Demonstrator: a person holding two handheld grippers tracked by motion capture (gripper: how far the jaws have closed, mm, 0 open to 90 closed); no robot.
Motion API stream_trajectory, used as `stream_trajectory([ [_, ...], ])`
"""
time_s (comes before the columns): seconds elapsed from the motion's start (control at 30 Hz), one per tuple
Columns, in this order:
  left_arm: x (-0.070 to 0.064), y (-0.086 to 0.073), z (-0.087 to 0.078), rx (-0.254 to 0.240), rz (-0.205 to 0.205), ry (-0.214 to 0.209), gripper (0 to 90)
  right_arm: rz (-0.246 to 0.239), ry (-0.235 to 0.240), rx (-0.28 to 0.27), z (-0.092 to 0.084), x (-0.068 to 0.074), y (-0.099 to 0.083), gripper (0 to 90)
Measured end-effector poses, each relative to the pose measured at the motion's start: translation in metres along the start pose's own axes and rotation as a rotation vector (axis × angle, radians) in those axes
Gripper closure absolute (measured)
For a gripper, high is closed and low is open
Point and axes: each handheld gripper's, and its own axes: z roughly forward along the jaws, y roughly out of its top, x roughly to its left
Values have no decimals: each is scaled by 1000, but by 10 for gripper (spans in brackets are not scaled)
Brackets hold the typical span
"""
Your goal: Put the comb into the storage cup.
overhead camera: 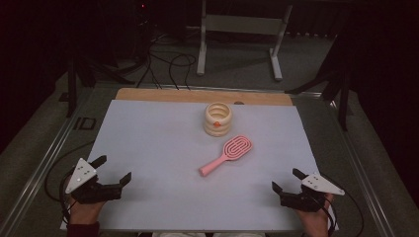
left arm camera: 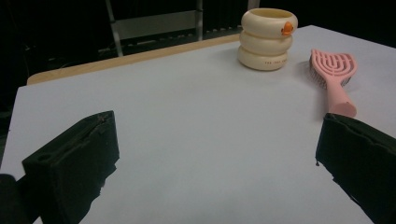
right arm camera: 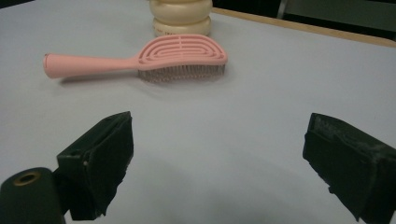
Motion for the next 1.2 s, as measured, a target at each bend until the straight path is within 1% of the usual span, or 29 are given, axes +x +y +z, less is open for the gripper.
stream_trajectory([
  [0.17, 1, -2, -3, -19, -5, 7, 0, -5, 3, -12, 1, 1, 2, 87],
  [0.3, 2, -3, -6, -37, -10, 19, 0, -10, 12, -11, 4, 2, 3, 87],
  [0.5, 2, -4, -6, -40, -8, 17, 0, -12, 22, -13, 6, 2, 4, 87],
  [0.6, 1, -4, -5, -47, -14, 19, 0, 0, 33, -20, 6, 3, 6, 87],
  [0.67, 1, -4, -4, -49, -16, 21, 0, 1, 30, -20, 6, 3, 8, 87],
  [0.77, -2, -3, -2, -44, -7, 16, 0, 6, 41, -23, 7, 4, 11, 87],
  [0.93, -7, -5, 4, -19, 10, -2, 0, -8, 55, -30, 11, 6, 16, 87],
  [1.03, -8, -5, 5, -23, 13, -4, 0, -7, 69, -32, 13, 9, 21, 87],
  [1.13, -9, -6, 5, -28, 12, 3, 0, -24, 79, -28, 17, 13, 25, 87],
  [1.2, -9, -7, 5, -28, 9, 5, 0, -27, 92, -26, 20, 14, 28, 87],
])
